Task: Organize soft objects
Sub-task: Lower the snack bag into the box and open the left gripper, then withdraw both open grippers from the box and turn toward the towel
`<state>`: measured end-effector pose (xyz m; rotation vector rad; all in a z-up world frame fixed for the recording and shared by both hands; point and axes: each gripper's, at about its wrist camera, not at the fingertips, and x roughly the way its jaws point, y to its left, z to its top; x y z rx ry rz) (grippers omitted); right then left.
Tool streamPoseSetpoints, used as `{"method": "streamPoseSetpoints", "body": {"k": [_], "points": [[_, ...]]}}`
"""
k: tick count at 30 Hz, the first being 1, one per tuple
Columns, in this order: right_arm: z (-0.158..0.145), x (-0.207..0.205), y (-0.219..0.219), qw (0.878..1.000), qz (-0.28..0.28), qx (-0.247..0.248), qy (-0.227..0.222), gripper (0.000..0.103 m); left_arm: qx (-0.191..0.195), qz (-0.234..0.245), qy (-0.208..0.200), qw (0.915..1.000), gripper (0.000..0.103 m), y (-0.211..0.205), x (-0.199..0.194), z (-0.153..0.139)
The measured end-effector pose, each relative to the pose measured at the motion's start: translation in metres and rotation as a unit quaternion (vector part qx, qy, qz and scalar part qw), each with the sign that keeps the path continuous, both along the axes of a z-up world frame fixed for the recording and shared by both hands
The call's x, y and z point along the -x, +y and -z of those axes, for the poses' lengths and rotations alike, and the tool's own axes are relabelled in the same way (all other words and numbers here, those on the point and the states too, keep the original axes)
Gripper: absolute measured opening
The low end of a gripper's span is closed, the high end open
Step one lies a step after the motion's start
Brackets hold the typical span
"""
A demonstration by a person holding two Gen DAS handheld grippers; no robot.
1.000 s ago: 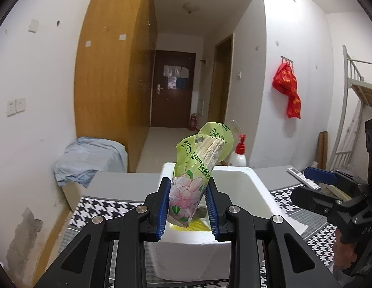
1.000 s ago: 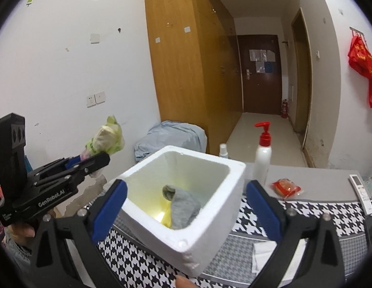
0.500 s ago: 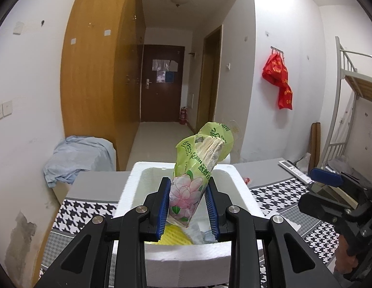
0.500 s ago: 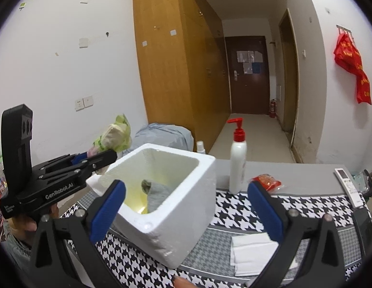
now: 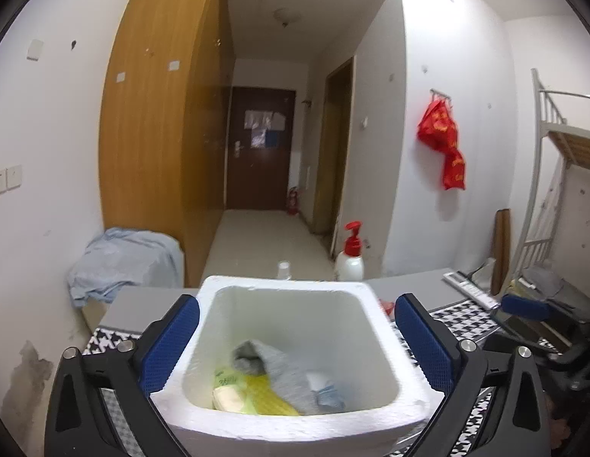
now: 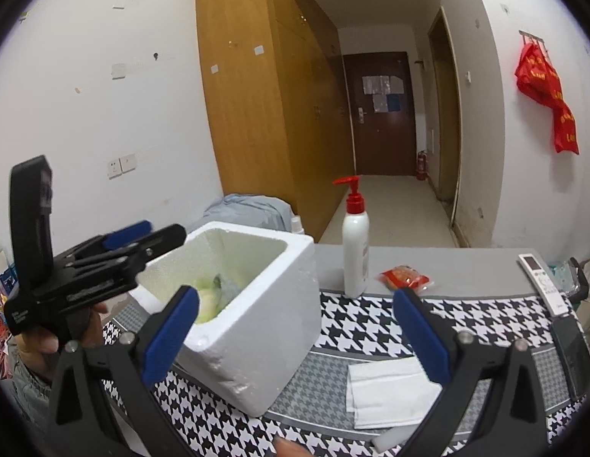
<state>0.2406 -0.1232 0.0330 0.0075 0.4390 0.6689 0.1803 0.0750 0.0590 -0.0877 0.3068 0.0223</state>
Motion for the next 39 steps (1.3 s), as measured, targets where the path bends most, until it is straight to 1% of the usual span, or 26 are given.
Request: {"method": "streamPoseSetpoints", "body": {"k": [2,10,13,17,19,21,23,27,32,39], "points": [[0.001,-0.001,-0.002,1.000,0.003,-0.001,0.001,0.103,-0.002,0.009,0.000,1.0000,0.102,-0.002,0.002,-0.001],[0.001,0.007,-0.005,1.000,0.013,0.001,-0.010,0.103,-0.005,-0.001,0.009,0.9999,0.102,-0.008,0.006,-0.001],[-0.001,0.010,-0.008,1.000,0.015,0.001,-0.011,0.103,-0.008,-0.004,0.006,0.9999,0.102,-0.010,0.010,-0.003],[-0.002,0.014,-0.012,1.000,0.018,0.002,-0.012,0.103,-0.002,-0.004,0.003,1.0000,0.102,-0.012,0.019,-0.006],[-0.003,0.018,-0.016,1.000,0.019,0.002,-0.017,0.103,-0.005,-0.005,-0.001,1.0000,0.102,-0.013,0.024,-0.008],[-0.005,0.021,-0.022,0.999,0.026,-0.008,-0.019,0.103,-0.004,-0.014,-0.007,0.9999,0.102,-0.014,0.029,-0.010],[-0.007,0.021,-0.028,0.999,0.029,-0.021,-0.013,0.103,-0.002,-0.013,-0.007,0.9999,0.102,-0.017,0.032,-0.011],[-0.008,0.028,-0.037,0.999,0.044,-0.011,-0.019,0.103,-0.002,-0.012,-0.010,0.9999,0.102,-0.022,0.038,-0.013],[-0.013,0.040,-0.051,0.998,0.050,-0.020,-0.028,0.103,-0.009,-0.004,-0.022,0.9997,0.102,-0.033,0.048,-0.019],[-0.018,0.058,-0.066,0.996,0.068,-0.018,-0.046,0.103,-0.014,0.009,-0.032,0.9993,0.102,-0.048,0.063,-0.025]]}}
